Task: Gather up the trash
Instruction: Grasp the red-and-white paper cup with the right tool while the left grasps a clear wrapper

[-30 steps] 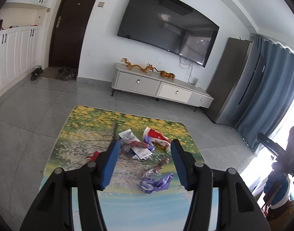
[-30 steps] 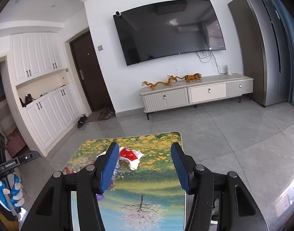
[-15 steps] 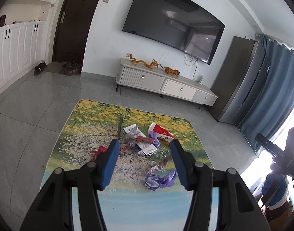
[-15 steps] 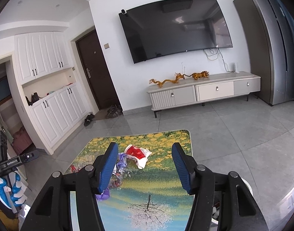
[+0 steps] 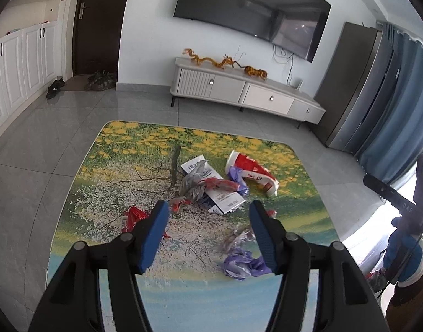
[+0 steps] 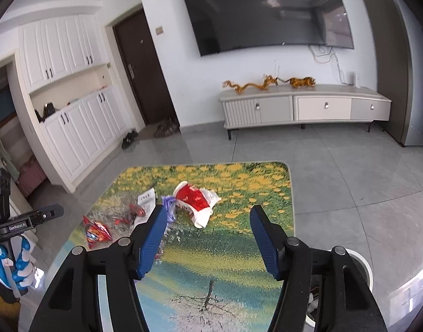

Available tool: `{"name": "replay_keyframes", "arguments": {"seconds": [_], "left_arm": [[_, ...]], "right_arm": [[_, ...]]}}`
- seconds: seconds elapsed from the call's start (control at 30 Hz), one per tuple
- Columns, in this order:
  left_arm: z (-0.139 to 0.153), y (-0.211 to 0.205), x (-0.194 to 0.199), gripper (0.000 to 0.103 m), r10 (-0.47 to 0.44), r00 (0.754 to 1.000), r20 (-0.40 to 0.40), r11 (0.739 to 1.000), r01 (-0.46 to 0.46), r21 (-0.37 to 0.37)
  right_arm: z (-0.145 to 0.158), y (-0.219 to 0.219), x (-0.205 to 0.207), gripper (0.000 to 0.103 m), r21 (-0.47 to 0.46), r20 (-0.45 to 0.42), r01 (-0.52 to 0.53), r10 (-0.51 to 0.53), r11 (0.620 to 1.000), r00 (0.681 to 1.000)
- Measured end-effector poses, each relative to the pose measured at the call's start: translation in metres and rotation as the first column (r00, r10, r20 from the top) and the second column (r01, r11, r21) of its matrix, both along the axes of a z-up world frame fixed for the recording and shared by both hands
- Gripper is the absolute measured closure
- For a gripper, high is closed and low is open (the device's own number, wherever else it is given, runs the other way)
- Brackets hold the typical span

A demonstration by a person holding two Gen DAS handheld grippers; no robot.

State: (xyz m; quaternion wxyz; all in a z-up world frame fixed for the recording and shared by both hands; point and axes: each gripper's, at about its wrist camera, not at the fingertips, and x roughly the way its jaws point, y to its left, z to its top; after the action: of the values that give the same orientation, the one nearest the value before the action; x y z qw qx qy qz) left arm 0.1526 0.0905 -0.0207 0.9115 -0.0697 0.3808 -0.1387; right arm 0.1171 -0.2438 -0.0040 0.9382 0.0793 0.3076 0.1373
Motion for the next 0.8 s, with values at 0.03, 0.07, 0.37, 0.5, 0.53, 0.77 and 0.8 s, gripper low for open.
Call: {"name": "replay_keyframes", "arguments": {"seconds": [0.03, 0.07, 0.37, 0.5, 0.53, 0.77, 0.8], "left_arm": [[-0.003, 0.000, 0.004, 0.044, 0.001, 1.000, -0.007, 1.000, -0.001, 0.003], [-0.007, 0.000, 0.009, 0.044, 0.003, 1.000, -0.016, 1.000, -0.003, 0.007], [-0.019, -0.008, 0.052, 0.044, 0.030, 0.998, -0.061, 0.998, -0.026, 0.057], [-0.021, -0.012, 0.076, 0.044, 0.032, 0.994, -0.109, 0.999, -0.030, 0.017], [-0.022, -0.014, 0.081, 0.044, 0.034, 0.992, -0.119, 0.999, -0.033, 0.013], [-0.039, -0.022, 0.113, 0.044, 0.075, 0.980, -0.182, 0.997, -0.077, -0.007], [-0.042, -0.022, 0.118, 0.044, 0.086, 0.977, -0.194, 0.996, -0.091, -0.014]], "right_arm": [[-0.004, 0.004, 0.006, 0.043, -0.007, -0.011, -0.010, 0.010, 1.000, 1.000], [-0.009, 0.007, 0.013, 0.043, -0.015, -0.023, -0.021, 0.021, 1.000, 1.000], [-0.048, 0.043, 0.073, 0.039, -0.100, -0.120, -0.135, 0.122, 0.986, 0.985], [-0.066, 0.068, 0.098, 0.037, -0.160, -0.157, -0.206, 0.181, 0.965, 0.971], [-0.072, 0.073, 0.105, 0.036, -0.176, -0.167, -0.221, 0.192, 0.959, 0.967], [-0.099, 0.090, 0.138, 0.036, -0.221, -0.210, -0.266, 0.221, 0.938, 0.952], [-0.101, 0.091, 0.140, 0.036, -0.222, -0.213, -0.270, 0.224, 0.937, 0.951]]}}
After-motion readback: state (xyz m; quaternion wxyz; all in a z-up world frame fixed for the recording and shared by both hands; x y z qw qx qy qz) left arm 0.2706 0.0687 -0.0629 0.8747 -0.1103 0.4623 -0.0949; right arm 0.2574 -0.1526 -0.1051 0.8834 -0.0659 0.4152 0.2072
